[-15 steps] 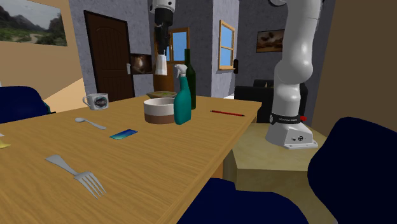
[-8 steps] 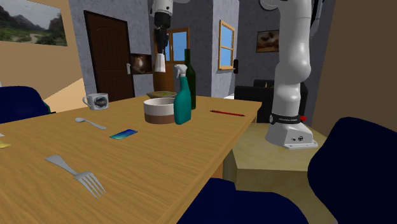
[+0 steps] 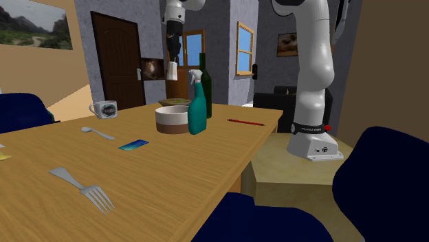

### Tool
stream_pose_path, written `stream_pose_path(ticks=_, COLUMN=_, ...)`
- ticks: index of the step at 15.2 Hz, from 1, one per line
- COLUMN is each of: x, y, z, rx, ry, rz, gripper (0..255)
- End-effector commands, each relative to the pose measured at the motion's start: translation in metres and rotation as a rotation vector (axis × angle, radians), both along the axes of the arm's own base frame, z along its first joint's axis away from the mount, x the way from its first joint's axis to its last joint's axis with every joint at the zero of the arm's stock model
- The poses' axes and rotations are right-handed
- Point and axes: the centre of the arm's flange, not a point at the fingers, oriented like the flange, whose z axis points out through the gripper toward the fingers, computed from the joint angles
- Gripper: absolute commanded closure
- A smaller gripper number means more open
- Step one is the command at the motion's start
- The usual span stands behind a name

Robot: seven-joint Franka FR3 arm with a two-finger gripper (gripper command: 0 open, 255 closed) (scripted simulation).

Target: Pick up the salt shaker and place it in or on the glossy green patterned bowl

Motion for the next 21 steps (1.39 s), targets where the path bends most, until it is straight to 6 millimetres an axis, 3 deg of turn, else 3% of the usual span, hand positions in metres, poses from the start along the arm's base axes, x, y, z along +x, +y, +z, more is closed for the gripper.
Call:
stream_pose_path(ticks=1, x=0.001, y=0.000, z=-0.010, rx=0.000, ry=-0.001, rz=0.000, gripper=255)
stream_pose_path(ticks=17, x=0.001, y=0.000, z=-0.098, rx=0.000, ry=-0.001, rz=0.000, gripper=255)
stream_pose_path(ticks=21, x=0.001, y=0.000, z=-0.098, rx=0.000, ry=-0.001, rz=0.000, gripper=255)
